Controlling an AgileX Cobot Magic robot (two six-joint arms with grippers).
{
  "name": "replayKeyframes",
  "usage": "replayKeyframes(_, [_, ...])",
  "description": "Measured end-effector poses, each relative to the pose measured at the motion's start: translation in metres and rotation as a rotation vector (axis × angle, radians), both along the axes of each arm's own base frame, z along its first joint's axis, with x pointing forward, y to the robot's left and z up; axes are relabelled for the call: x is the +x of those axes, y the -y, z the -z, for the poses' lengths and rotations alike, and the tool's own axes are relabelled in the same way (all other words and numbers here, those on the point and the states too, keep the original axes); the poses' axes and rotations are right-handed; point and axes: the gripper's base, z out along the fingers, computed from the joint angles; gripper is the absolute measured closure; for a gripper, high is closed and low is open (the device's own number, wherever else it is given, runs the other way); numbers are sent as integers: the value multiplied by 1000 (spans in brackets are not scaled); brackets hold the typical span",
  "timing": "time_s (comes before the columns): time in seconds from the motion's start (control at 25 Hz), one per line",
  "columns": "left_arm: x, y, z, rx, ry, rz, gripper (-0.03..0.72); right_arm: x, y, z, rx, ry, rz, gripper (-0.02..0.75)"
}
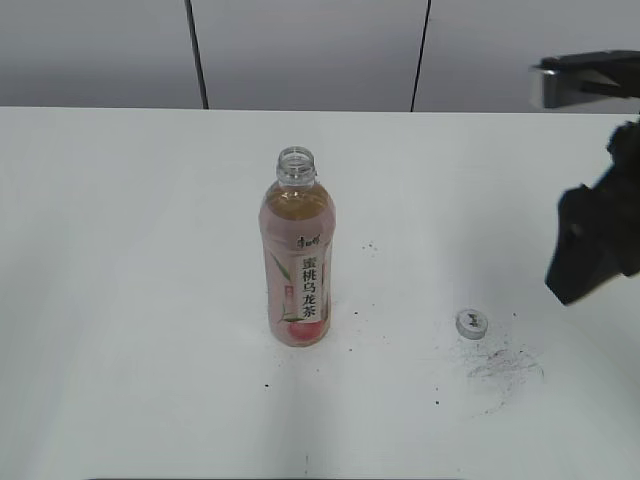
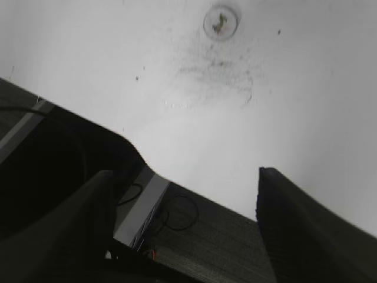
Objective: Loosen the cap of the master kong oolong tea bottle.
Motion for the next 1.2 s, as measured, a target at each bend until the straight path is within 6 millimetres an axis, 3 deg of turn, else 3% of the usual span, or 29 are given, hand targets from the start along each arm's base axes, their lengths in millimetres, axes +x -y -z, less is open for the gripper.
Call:
replayKeyframes(0.16, [-24, -15, -2, -2, 148, -13, 125, -55, 18, -2, 11, 22, 1, 183])
replayKeyframes(0.28, [-33, -21, 10, -4, 181, -20, 125, -97, 32, -3, 36, 70, 2, 183])
replayKeyframes(0.48, [-41, -21, 20, -39, 208, -2, 125, -168, 55, -5, 115, 264, 6, 183])
replayKeyframes(0.64, [-36, -18, 21, -68, 262, 6, 125, -208, 70, -4, 180, 489, 10, 183])
replayKeyframes(0.88, [-33, -17, 23, -74, 277, 10, 125, -242, 87, -6, 240, 807, 40, 183])
replayKeyframes(1.2, [-33, -17, 23, -74, 280, 11, 125, -249, 91, -3, 243, 858, 48, 183])
